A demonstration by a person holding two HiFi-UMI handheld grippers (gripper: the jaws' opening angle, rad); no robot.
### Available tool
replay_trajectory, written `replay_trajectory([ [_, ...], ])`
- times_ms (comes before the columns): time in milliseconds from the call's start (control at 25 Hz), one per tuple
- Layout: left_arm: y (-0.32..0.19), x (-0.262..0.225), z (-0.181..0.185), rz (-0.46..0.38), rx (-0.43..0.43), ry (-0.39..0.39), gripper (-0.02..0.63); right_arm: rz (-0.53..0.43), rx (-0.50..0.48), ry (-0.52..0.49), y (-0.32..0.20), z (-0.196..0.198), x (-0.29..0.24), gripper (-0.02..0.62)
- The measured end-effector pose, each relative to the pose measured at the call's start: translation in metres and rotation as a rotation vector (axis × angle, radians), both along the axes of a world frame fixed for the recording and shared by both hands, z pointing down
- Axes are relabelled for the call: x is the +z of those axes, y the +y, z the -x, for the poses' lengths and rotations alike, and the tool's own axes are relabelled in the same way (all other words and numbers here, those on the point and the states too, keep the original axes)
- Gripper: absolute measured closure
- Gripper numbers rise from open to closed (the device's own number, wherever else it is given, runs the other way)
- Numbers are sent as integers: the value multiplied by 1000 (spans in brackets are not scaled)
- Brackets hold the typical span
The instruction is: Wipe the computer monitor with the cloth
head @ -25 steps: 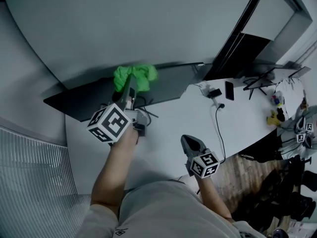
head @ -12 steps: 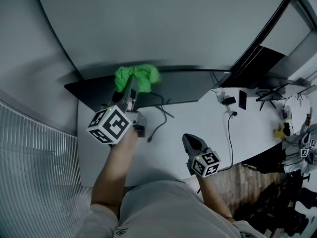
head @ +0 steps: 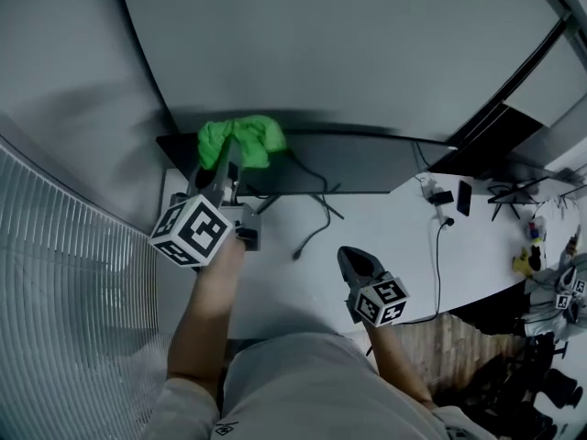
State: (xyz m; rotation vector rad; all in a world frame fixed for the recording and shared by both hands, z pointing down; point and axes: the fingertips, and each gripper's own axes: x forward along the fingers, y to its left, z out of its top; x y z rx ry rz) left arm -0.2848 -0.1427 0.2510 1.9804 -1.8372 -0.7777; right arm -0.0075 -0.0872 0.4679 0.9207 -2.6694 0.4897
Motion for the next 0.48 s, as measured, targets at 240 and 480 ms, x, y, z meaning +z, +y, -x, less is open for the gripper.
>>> replay_trajectory([
  [240, 26, 2, 57, -4, -78, -4, 543, -3, -53, 16, 8, 37, 1, 592],
  [480, 44, -5, 98, -4, -130, -11, 543, 3, -87, 15, 18, 69, -4, 592],
])
